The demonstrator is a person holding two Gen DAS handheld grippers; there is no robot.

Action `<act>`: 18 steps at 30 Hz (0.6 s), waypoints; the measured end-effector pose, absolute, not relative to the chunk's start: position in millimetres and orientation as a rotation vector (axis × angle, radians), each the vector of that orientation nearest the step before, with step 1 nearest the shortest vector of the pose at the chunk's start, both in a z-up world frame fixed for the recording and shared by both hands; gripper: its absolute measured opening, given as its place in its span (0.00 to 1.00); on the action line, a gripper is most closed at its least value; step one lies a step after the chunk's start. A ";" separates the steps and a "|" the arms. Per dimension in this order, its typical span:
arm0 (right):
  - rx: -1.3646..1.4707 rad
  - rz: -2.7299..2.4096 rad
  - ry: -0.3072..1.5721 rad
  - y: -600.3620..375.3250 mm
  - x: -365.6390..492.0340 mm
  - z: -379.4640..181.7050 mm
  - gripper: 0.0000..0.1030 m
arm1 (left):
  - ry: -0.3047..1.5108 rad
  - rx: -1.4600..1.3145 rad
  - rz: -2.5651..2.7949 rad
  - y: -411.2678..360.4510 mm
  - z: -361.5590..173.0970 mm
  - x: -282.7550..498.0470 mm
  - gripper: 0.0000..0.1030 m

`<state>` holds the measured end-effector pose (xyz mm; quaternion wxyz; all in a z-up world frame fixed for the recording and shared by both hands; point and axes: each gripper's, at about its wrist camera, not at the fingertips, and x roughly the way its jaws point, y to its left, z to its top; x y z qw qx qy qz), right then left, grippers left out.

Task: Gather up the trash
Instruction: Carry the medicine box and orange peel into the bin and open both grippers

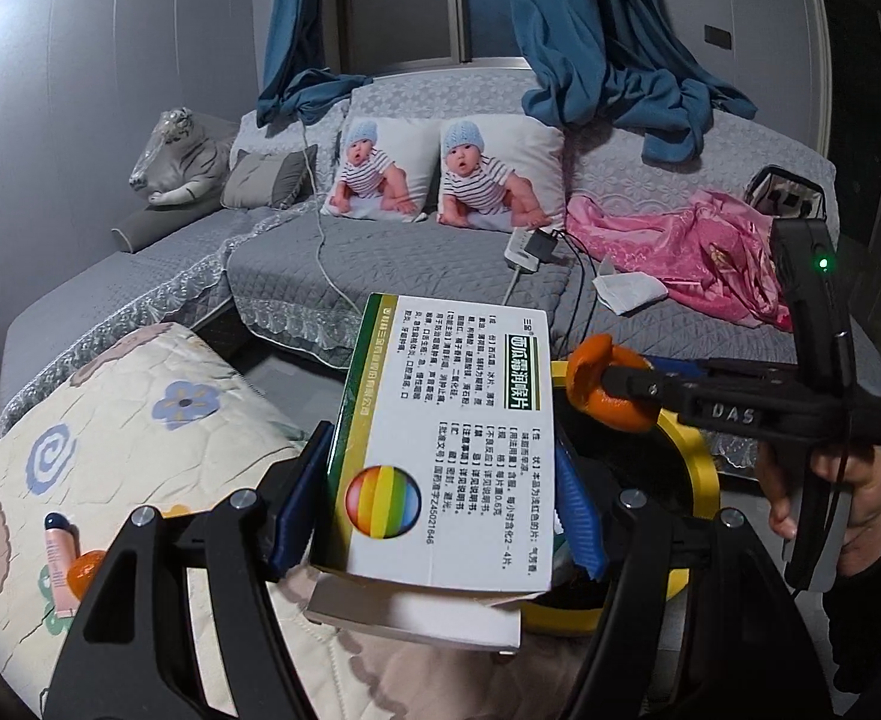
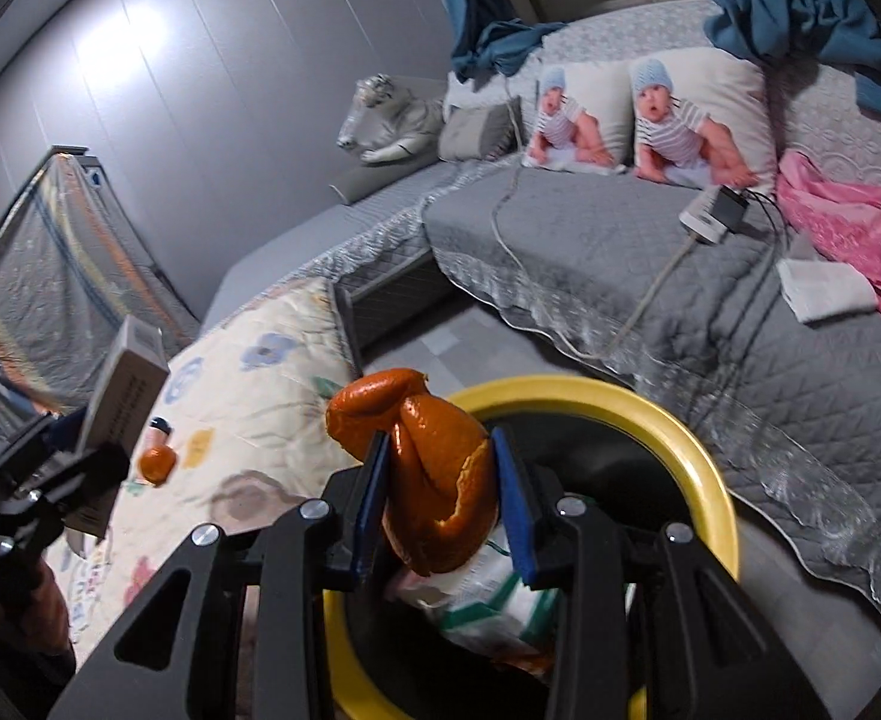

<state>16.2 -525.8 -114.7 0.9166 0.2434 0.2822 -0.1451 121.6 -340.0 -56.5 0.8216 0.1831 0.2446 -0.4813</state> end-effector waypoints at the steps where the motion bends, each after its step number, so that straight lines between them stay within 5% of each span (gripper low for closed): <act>1: 0.500 -0.308 0.590 -527.1 15.9 -118.6 0.31 | 0.521 0.395 -1.029 -344.9 -58.5 120.0 0.62; 18: 0.531 -0.346 0.648 -534.8 16.3 -138.8 0.36 | 0.528 0.397 -1.026 -365.3 -72.7 117.6 0.64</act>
